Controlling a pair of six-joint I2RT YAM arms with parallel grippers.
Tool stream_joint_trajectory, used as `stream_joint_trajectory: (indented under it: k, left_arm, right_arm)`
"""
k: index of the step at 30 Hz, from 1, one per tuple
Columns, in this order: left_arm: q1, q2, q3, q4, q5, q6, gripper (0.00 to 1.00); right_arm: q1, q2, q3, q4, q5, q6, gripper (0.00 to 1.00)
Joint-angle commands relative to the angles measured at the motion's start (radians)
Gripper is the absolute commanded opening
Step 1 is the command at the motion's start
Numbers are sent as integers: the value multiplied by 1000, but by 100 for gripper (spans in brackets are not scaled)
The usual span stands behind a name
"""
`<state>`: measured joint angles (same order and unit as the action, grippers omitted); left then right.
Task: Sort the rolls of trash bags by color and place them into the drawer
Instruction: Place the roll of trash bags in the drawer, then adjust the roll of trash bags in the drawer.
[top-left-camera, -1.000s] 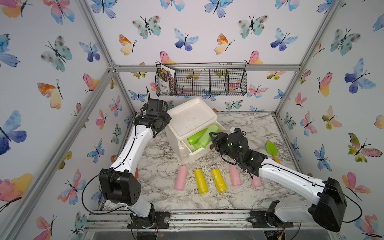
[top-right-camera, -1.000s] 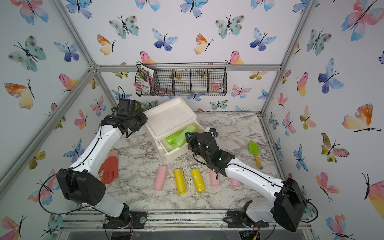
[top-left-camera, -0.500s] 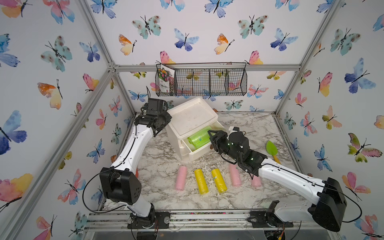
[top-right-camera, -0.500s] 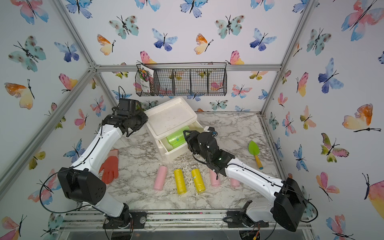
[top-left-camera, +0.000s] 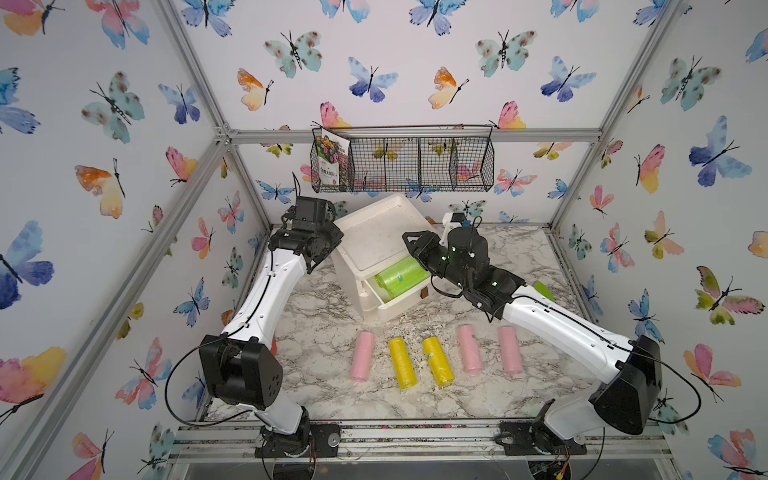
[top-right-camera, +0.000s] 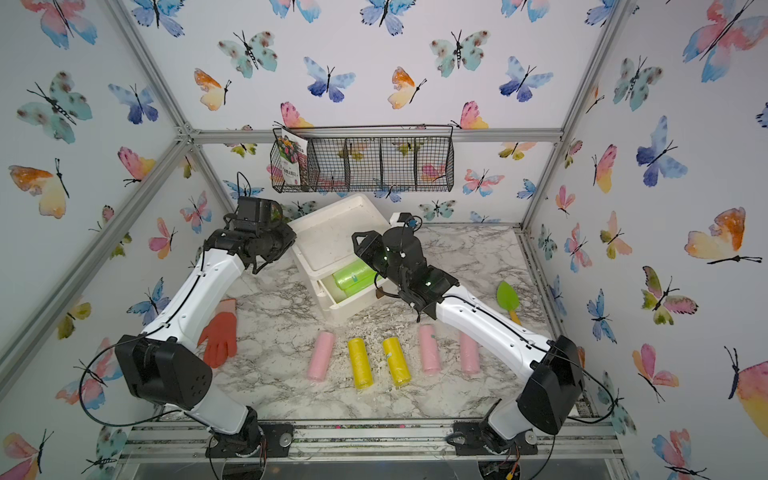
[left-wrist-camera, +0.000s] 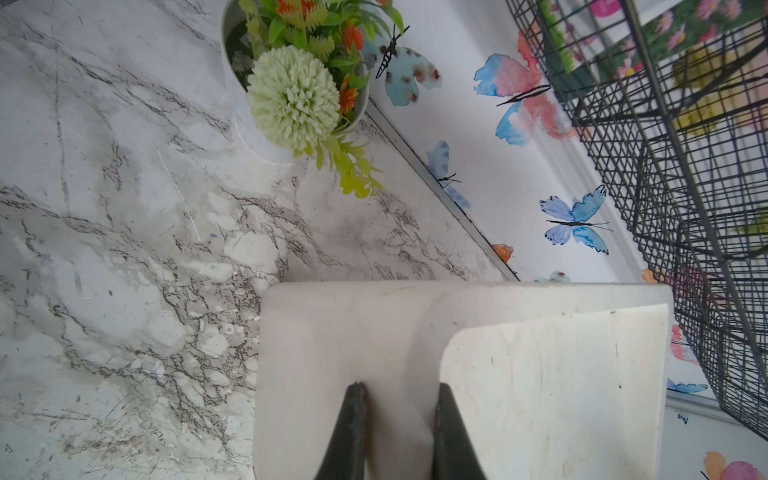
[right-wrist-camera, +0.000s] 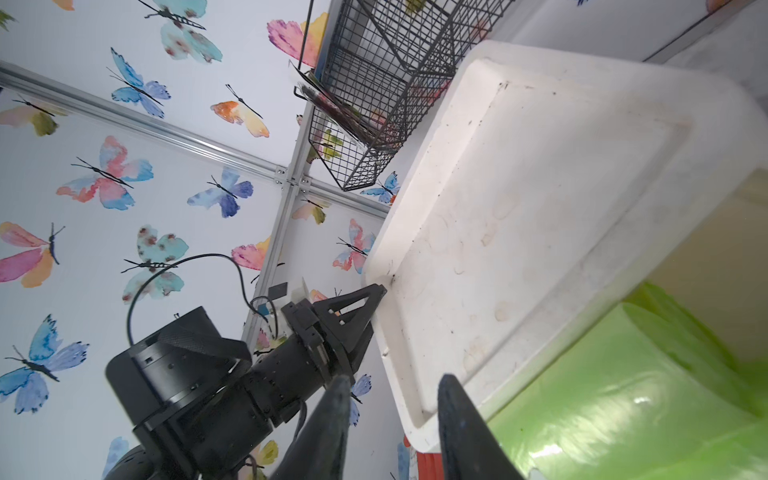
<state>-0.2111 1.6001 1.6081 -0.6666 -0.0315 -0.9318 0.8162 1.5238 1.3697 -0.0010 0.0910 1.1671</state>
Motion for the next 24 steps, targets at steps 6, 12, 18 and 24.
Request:
stream_joint_trajectory:
  k: [6, 12, 18, 24]
  left_arm:
    - [-6, 44, -14, 40, 149, -119, 0]
    - [-4, 41, -16, 41, 148, -118, 0]
    - [-2, 38, -18, 42, 150, -119, 0]
    - [0, 37, -17, 40, 148, -119, 0]
  right_arm:
    - [-39, 51, -129, -31, -114, 71, 41]
    - [-55, 31, -186, -42, -120, 82, 42]
    - [-65, -31, -199, -68, -103, 53, 43]
    - [-66, -111, -192, -133, -70, -16, 43]
